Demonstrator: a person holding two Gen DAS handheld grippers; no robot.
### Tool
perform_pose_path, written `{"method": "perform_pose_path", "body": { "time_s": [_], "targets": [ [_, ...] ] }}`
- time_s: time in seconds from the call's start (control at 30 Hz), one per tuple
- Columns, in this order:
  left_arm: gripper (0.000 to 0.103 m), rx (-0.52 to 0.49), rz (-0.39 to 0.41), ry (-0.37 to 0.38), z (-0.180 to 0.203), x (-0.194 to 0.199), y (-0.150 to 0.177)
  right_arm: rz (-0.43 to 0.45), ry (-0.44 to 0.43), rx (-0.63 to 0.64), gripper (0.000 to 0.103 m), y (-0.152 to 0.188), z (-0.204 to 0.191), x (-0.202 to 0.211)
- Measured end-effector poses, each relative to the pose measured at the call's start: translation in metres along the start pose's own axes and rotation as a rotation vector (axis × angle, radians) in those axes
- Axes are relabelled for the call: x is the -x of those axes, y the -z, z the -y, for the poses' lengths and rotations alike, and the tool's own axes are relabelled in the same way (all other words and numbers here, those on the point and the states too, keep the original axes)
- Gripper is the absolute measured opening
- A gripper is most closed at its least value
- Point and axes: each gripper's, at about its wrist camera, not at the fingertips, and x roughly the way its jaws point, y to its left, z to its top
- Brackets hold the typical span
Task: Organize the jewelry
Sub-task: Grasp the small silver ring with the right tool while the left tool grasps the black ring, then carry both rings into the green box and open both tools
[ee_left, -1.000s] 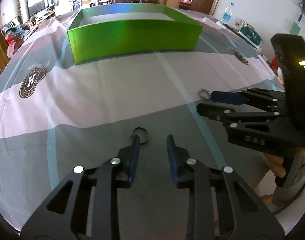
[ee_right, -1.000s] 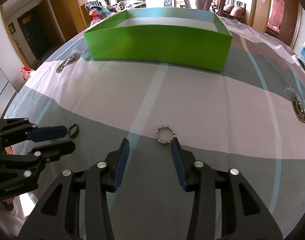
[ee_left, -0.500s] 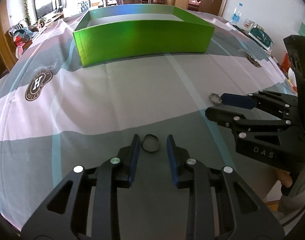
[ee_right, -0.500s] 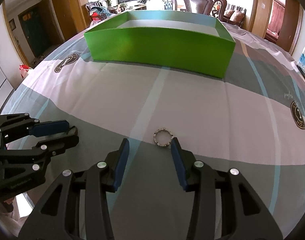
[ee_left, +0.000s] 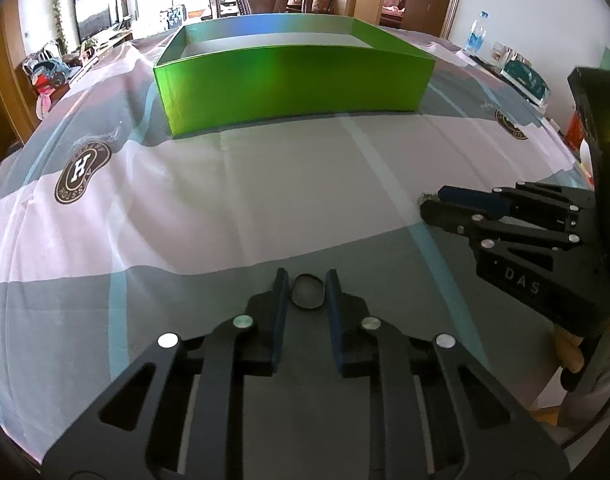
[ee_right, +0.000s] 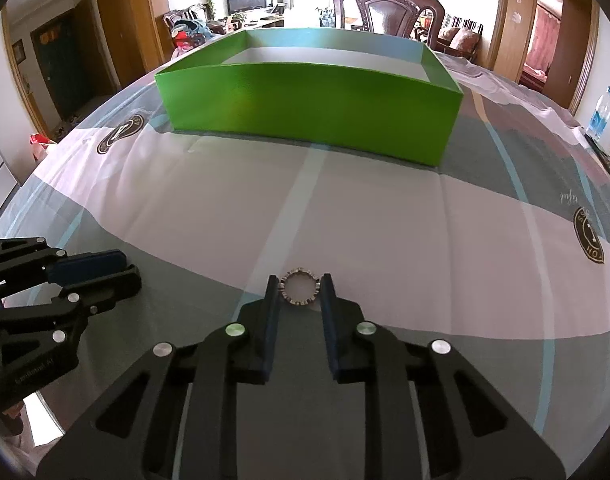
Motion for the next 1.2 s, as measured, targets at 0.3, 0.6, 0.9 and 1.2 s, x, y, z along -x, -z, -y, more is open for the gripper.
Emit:
{"method": "perform_pose_path", "body": {
  "time_s": [0.3,0.6,0.9,1.2],
  "targets": [
    [0.019,0.004,0.001,-0.020,0.002,-0.001,-0.001,-0.003,-0.001,-0.009,0.021,0.001,0.000,0.000],
    [0.019,0.010,0.013,-0.026,0.001,0.003,-0.002,-0.003,0.002,-0.012,0.021,0.001,0.000,0.001],
    [0.019,0.023,0.032,-0.045,-0.001,0.005,-0.008,0.003,0.007,-0.007,0.021,0.000,0.001,0.003],
    [0.019,0.072,0.110,-0.115,-0.012,0.011,-0.028,0.024,0.037,-0.002,0.021,-0.011,0.006,0.007]
  ]
}}
